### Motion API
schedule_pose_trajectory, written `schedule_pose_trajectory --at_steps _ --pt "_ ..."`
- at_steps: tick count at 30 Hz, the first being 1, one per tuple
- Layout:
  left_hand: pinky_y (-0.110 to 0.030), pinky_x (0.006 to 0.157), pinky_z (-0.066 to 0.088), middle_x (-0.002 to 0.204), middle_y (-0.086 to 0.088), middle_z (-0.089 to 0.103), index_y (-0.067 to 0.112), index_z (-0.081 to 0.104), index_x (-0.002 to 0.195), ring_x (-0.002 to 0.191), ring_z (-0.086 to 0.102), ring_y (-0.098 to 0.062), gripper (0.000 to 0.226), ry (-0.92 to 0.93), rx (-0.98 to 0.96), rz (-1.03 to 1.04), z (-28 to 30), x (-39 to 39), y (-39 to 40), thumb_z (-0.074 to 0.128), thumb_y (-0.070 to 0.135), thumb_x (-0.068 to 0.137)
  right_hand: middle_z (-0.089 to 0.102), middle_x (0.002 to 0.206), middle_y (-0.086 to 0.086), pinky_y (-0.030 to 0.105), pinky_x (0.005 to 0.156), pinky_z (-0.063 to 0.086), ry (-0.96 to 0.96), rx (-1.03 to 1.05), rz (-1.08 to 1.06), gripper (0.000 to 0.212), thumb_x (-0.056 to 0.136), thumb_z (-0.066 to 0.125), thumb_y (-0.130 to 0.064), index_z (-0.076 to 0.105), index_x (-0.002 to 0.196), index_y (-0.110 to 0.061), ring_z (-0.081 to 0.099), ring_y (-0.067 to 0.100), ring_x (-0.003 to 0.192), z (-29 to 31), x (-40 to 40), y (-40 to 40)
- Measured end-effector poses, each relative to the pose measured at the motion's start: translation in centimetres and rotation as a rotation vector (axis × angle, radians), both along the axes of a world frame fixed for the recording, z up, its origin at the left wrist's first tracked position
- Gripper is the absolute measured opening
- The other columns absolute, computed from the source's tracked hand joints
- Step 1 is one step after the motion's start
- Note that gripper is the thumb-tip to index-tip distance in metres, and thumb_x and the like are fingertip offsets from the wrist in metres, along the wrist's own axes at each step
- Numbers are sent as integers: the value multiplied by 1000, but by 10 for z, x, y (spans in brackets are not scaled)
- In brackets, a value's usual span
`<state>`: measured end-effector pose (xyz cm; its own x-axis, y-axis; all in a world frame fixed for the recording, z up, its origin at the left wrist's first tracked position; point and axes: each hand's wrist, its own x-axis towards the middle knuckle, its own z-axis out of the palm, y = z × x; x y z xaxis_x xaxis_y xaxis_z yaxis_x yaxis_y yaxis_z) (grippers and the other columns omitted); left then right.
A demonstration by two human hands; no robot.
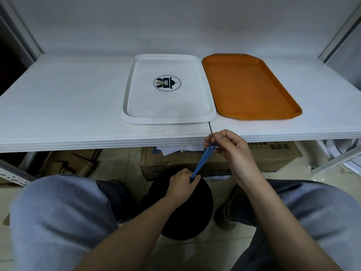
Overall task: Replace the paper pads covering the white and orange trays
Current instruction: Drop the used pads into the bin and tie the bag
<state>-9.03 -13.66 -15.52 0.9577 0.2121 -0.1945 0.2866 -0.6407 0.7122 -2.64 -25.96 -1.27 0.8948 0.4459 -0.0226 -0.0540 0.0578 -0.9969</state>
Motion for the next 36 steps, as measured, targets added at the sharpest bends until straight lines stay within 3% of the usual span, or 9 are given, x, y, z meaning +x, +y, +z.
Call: schedule_pose_trajectory --at_steps 5,10,15,19,21,23,25,28,36 --pt "-37 93 41 115 -5 58 15 63 115 105 55 -22 39 126 157 -37 -1 4 1 38 41 100 65 72 -2 29 80 46 -28 47 -11 33 87 53 -18 60 56 -25 61 15 78 -4 -4 -4" --pt "-36 104 30 131 3 44 26 47 126 122 45 -18 47 80 75 -112 4 -2 11 62 45 85 54 71 26 26 69 42 -174 -237 -115 32 92 60 -15 47 69 4 53 18 68 -9 6 -9" --pt "-46 119 7 152 3 25 30 17 148 142 20 -17 95 154 122 -233 22 -27 50 72 53 73 57 68 -7 29 53 40 -534 -672 -223 20 88 63 -32 50 80 -20 53 8 58 -2 1 -15" --pt "-31 100 41 140 -10 42 20 35 142 125 46 -24 65 223 -102 42 25 -59 86 66 30 85 62 90 -12 34 70 49 -548 -574 -251 25 88 63 -31 51 109 -24 59 4 83 4 -10 -8" --pt "-26 91 43 133 -14 49 12 42 136 118 51 -25 51 193 -142 266 21 -75 97 61 20 89 60 103 -10 33 84 44 -683 -580 -281 30 89 62 -31 52 116 -20 54 10 99 2 -17 1" --pt "-32 99 42 137 -17 44 8 40 137 123 47 -30 53 269 -153 381 14 -84 101 60 22 89 58 112 -5 30 90 34 -852 -582 -320 29 90 59 -29 55 117 -18 48 14 109 0 -28 12" --pt "-34 100 40 142 -18 35 5 32 140 126 43 -33 58 425 -182 395 12 -95 98 58 23 91 61 109 -1 29 87 32 -1019 -512 -293 24 89 57 -27 60 110 -16 50 16 107 -4 -43 28" --pt "-32 82 46 125 -17 50 2 43 123 108 54 -28 39 626 -186 289 9 -103 88 57 23 92 65 89 0 30 79 37 -1176 -437 -63 15 87 55 -22 66 92 -13 56 18 88 -19 -64 52" --pt "-29 50 49 57 -13 61 -1 58 76 53 58 -24 20 765 -544 522 -8 -110 81 57 10 92 60 74 -10 26 61 47 -624 -660 456 7 93 53 -29 60 91 -27 56 6 70 -82 -100 77"
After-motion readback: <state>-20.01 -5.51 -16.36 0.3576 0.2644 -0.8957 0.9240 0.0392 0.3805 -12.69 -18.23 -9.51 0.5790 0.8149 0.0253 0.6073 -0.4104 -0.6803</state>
